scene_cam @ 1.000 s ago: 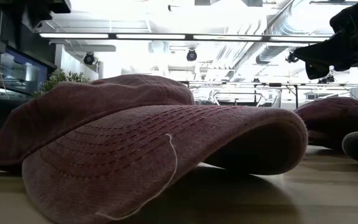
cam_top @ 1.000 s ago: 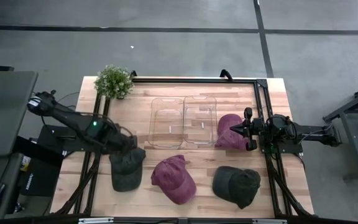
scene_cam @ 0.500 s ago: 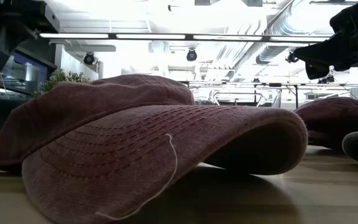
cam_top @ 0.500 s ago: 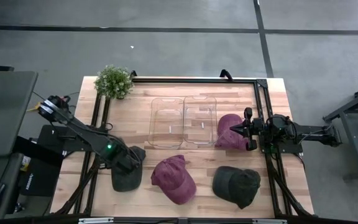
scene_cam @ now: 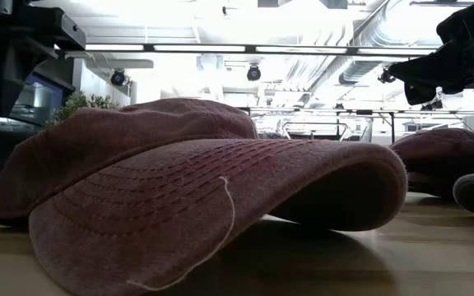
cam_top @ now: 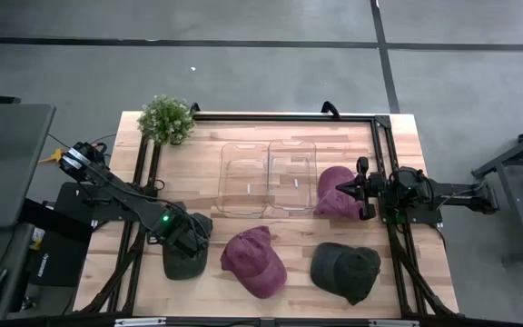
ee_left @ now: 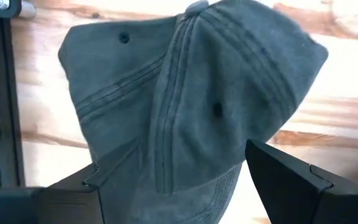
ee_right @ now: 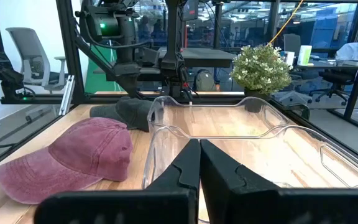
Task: Pick & Place hat
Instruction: Put the left black cap into the left transparent bin
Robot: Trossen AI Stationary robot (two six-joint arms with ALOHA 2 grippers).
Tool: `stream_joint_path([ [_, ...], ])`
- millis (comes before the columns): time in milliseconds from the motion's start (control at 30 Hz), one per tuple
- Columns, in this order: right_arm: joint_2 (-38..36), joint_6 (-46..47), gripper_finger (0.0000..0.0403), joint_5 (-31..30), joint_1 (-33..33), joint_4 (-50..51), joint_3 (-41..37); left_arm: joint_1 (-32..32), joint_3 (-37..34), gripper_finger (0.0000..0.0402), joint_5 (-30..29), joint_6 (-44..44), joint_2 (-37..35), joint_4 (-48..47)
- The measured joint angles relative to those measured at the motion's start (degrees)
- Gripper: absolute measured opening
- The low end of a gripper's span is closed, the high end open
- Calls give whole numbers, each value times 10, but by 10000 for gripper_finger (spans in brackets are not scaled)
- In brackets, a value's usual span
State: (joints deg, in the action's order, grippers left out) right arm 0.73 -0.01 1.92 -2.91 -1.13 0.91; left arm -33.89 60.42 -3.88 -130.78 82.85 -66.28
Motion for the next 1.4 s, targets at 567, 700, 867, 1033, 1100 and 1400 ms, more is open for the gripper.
stream_joint_path([
  [567,0,0,7,0,0,0,0,-18,-2,366,41,-26,34,7],
  [700,0,0,5,0,0,0,0,-9,-2,378,32,-12,63,24],
  [867,0,0,4,0,0,0,0,3,-2,378,25,-6,93,28],
  [1033,0,0,4,0,0,0,0,23,-2,378,16,5,115,65],
  [1100,0,0,6,0,0,0,0,30,-1,378,11,12,120,76],
  [1400,0,0,8,0,0,0,0,43,-1,354,11,20,135,87],
])
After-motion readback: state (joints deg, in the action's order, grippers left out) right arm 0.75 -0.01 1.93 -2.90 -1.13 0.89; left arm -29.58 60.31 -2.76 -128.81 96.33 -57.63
